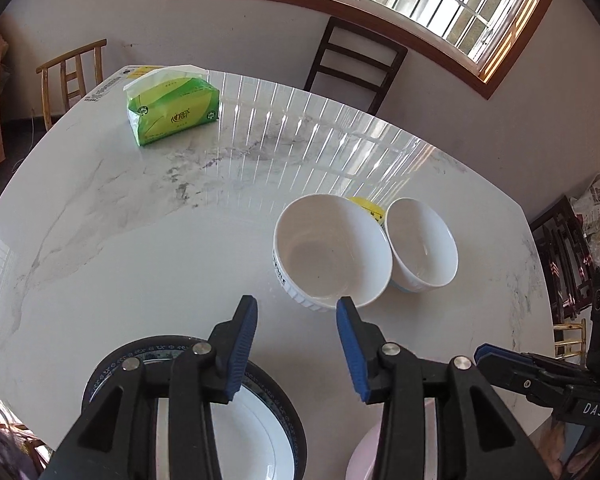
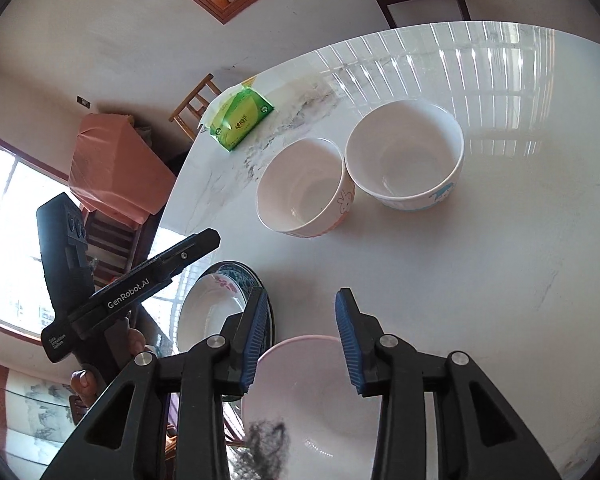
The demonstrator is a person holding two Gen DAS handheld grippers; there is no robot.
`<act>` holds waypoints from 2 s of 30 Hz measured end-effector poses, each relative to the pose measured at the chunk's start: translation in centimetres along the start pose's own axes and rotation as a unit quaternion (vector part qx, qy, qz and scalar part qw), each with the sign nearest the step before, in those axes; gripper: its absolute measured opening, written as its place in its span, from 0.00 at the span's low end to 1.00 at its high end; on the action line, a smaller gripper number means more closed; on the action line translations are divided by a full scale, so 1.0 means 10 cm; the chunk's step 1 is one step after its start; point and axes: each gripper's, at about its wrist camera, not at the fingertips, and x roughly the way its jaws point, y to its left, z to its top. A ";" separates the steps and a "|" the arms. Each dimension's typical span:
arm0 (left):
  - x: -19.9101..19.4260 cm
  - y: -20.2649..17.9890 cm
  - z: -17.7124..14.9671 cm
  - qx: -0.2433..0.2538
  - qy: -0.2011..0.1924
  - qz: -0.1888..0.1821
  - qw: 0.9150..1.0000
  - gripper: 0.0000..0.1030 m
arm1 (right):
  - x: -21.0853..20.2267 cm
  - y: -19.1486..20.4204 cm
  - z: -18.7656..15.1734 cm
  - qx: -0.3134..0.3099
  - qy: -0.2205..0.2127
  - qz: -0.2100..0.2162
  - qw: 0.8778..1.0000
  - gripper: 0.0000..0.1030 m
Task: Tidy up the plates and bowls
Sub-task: 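Move both grippers to the rim of the white bowl with printed text, then close both grippers on the white bowl rim and lift it, then carry the white bowl over the pink bowl and lower it inside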
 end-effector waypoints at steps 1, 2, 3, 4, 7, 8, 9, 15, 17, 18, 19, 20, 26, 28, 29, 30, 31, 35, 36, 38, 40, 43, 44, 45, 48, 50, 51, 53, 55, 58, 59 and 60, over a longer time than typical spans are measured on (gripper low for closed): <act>0.05 0.02 0.07 0.000 0.001 -0.002 1.000 0.41 | 0.05 0.01 0.04 0.005 0.000 -0.009 1.000 0.34; 0.10 0.02 0.13 0.003 0.006 -0.002 1.000 0.41 | 0.11 0.00 0.08 0.011 0.001 -0.015 1.000 0.34; 0.15 0.02 0.19 0.005 0.010 0.003 1.000 0.41 | 0.16 0.00 0.12 0.018 0.001 -0.015 1.000 0.34; 0.19 0.03 0.23 0.007 0.011 0.006 1.000 0.41 | 0.21 -0.01 0.16 0.025 0.003 -0.014 1.000 0.34; 0.32 0.00 0.35 0.026 0.019 0.017 0.999 0.41 | 0.35 -0.04 0.25 0.044 0.009 -0.018 0.999 0.34; 0.36 0.00 0.38 0.032 0.020 0.022 0.999 0.41 | 0.40 -0.05 0.30 0.046 0.009 -0.021 0.999 0.34; 0.40 0.00 0.40 0.036 0.020 0.024 0.999 0.41 | 0.44 -0.05 0.32 0.050 0.007 -0.024 0.998 0.34; 0.69 0.00 0.48 0.055 0.044 0.032 0.997 0.41 | 0.67 -0.07 0.42 0.067 0.015 -0.033 0.997 0.34; 0.78 0.01 0.50 0.057 0.050 0.032 0.997 0.41 | 0.74 -0.07 0.45 0.069 0.019 -0.042 0.997 0.34; 0.81 0.01 0.50 0.059 0.052 0.033 0.996 0.41 | 0.77 -0.07 0.46 0.072 0.021 -0.044 0.996 0.34; 0.85 0.01 0.51 0.060 0.053 0.036 0.996 0.41 | 0.80 -0.09 0.48 0.075 0.022 -0.046 0.996 0.34; 0.88 0.01 0.51 0.061 0.053 0.039 0.996 0.41 | 0.83 -0.10 0.49 0.077 0.024 -0.046 0.996 0.34; 1.05 0.01 0.53 0.058 0.061 0.042 0.996 0.41 | 0.98 -0.11 0.55 0.084 0.038 -0.057 0.994 0.29; 1.12 0.02 0.53 0.054 0.068 0.036 0.996 0.41 | 1.03 -0.14 0.56 0.093 0.044 -0.061 0.993 0.26; 1.15 0.02 0.52 0.051 0.068 0.036 0.996 0.41 | 1.04 -0.14 0.56 0.092 0.045 -0.063 0.993 0.26; 1.16 0.03 0.51 0.046 0.066 0.032 0.996 0.30 | 1.06 -0.14 0.57 0.089 0.047 -0.066 0.993 0.23; 1.18 0.03 0.50 0.042 0.066 0.041 0.996 0.21 | 1.07 -0.13 0.58 0.086 0.048 -0.068 0.993 0.21; 1.15 0.07 0.47 0.033 0.062 0.067 0.995 0.05 | 1.06 -0.12 0.60 0.072 0.041 -0.075 0.994 0.19; 1.11 0.07 0.45 0.030 0.059 0.073 0.995 0.05 | 1.06 -0.11 0.60 0.067 0.042 -0.073 0.994 0.19; 1.02 0.06 0.41 0.029 0.051 0.083 0.995 0.05 | 1.04 -0.08 0.57 0.061 0.044 -0.066 0.995 0.18; 0.88 0.03 0.36 0.027 0.045 0.086 0.995 0.06 | 0.96 -0.05 0.53 0.051 0.040 -0.060 0.996 0.18; 0.63 -0.01 0.25 0.018 0.038 0.072 0.997 0.06 | 0.77 0.01 0.46 0.040 0.032 -0.043 0.998 0.17; 0.55 -0.03 0.22 0.016 0.037 0.065 0.997 0.07 | 0.68 0.02 0.41 0.037 0.028 -0.037 0.998 0.17; 0.46 -0.04 0.17 0.016 0.036 0.058 0.998 0.07 | 0.58 0.04 0.37 0.032 0.024 -0.032 0.999 0.16; 0.19 -0.17 0.00 0.019 0.026 0.039 0.999 0.08 | 0.28 0.09 0.20 0.018 0.007 -0.020 1.000 0.16; -0.01 -0.29 -0.12 0.029 0.014 0.032 0.999 0.08 | 0.08 0.11 0.08 0.010 -0.003 -0.013 1.000 0.16; -0.10 -0.35 -0.20 0.031 0.009 0.028 0.999 0.08 | -0.01 0.12 0.00 0.007 -0.007 -0.010 1.000 0.16; -0.27 -0.45 -0.34 0.042 0.003 0.021 0.999 0.09 | -0.19 0.14 -0.16 0.000 -0.015 -0.006 1.000 0.16; -0.40 -0.55 -0.48 0.051 0.001 0.013 0.999 0.09 | -0.35 0.14 -0.32 -0.004 -0.020 -0.001 1.000 0.16; -0.52 -0.67 -0.69 0.063 0.006 0.000 0.998 0.09 | -0.56 0.10 -0.55 -0.006 -0.029 0.006 1.000 0.16; -0.55 -0.71 -0.76 0.065 0.008 -0.004 0.998 0.09 | -0.60 0.09 -0.62 -0.007 -0.030 0.006 0.999 0.16; -0.58 -0.76 -0.84 0.068 0.011 -0.007 0.998 0.09 | -0.63 0.07 -0.69 -0.006 -0.031 0.005 0.999 0.16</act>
